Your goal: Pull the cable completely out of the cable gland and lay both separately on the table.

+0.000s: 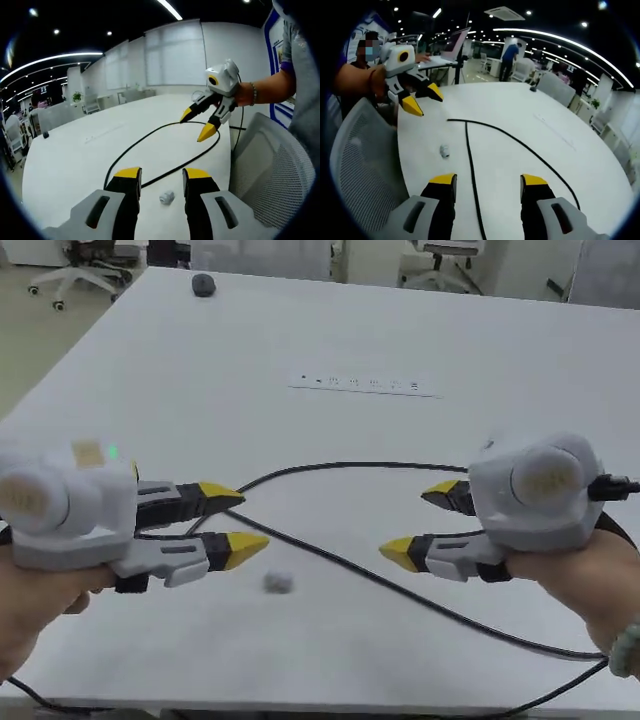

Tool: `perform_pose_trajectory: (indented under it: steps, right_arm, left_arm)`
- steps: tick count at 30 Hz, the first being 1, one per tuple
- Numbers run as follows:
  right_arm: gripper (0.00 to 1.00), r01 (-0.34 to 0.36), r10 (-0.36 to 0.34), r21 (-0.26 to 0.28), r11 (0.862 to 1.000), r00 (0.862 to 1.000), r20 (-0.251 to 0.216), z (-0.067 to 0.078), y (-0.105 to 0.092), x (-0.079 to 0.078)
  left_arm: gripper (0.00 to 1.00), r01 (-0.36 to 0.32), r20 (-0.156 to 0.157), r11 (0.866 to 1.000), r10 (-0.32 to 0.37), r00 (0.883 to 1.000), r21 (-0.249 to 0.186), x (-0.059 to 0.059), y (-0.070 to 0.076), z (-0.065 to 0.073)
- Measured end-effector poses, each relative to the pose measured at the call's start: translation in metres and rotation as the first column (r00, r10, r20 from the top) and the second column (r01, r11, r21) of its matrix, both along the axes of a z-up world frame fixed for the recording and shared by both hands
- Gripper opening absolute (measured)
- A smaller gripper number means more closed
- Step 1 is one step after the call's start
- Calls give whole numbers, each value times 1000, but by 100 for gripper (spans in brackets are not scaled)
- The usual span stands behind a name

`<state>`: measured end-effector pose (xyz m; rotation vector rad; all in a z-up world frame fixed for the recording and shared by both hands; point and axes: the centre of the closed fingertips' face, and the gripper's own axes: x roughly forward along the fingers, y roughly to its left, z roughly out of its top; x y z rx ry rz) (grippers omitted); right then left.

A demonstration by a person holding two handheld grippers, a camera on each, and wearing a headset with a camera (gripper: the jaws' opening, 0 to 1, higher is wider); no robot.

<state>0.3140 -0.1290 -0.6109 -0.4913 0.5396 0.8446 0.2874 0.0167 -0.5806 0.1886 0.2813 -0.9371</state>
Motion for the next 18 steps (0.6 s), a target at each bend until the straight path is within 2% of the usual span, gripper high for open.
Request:
perform_pose_trajectory:
  steps: [2,6,11,18]
  right_arm:
    - [52,24,-24,9,1000,1000,2,3,-7,-5]
    - [58,57,-58,39,998,998,26,13,-18,-13]
    - [60,88,-90,56,995,995,35,19,-31,-21]
    - [62,96,-99,73,993,994,45,25,-39,-31]
  left_arm:
    - [34,-2,7,1000,2,1000,1,-4,-3,5]
    - [34,-30,26,999,31,999,-32,-11,-8,19]
    - [36,-53,34,998,53,998,-20,-19,-10,22]
    - [39,-134,6,991,134,991,-14,-25,-7,20]
